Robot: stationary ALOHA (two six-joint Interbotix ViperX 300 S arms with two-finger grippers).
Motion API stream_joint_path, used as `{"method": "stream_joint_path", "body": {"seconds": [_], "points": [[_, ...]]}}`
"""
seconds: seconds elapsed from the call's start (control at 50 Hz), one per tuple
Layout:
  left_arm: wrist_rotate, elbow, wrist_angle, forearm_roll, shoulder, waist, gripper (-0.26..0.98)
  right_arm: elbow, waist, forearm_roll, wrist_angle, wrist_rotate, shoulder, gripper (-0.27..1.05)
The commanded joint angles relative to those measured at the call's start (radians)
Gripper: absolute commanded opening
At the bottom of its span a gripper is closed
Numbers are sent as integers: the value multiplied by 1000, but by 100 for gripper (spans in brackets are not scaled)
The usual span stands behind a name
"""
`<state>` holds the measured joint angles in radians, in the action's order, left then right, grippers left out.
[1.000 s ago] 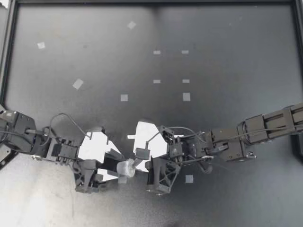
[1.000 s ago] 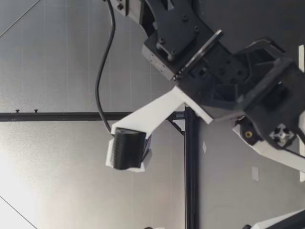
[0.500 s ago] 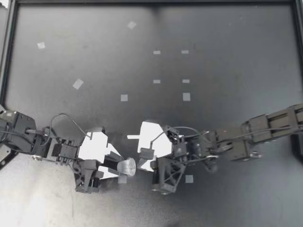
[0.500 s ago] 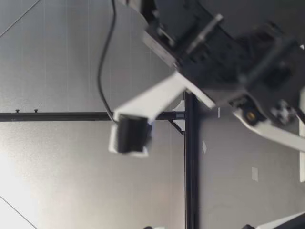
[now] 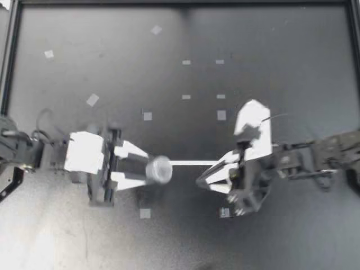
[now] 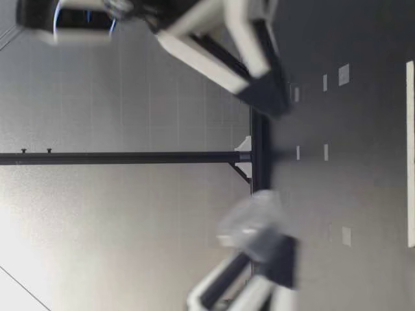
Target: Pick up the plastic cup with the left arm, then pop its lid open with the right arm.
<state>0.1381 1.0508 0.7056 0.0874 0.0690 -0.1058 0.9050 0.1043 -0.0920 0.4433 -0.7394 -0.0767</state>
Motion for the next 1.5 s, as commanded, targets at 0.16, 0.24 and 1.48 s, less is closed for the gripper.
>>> {"method": "stream_joint_path", "body": {"seconds": [0.16, 0.24, 1.48], "points": [[77, 8, 356, 67, -29, 8, 18, 69, -46, 0, 594, -341, 112, 74], [77, -11, 383, 67, -51, 8, 18, 48, -63, 2, 696, -405, 173, 73], [66, -43, 339, 67, -66, -21, 18, 20, -189, 282, 655, -49, -48, 72]]}}
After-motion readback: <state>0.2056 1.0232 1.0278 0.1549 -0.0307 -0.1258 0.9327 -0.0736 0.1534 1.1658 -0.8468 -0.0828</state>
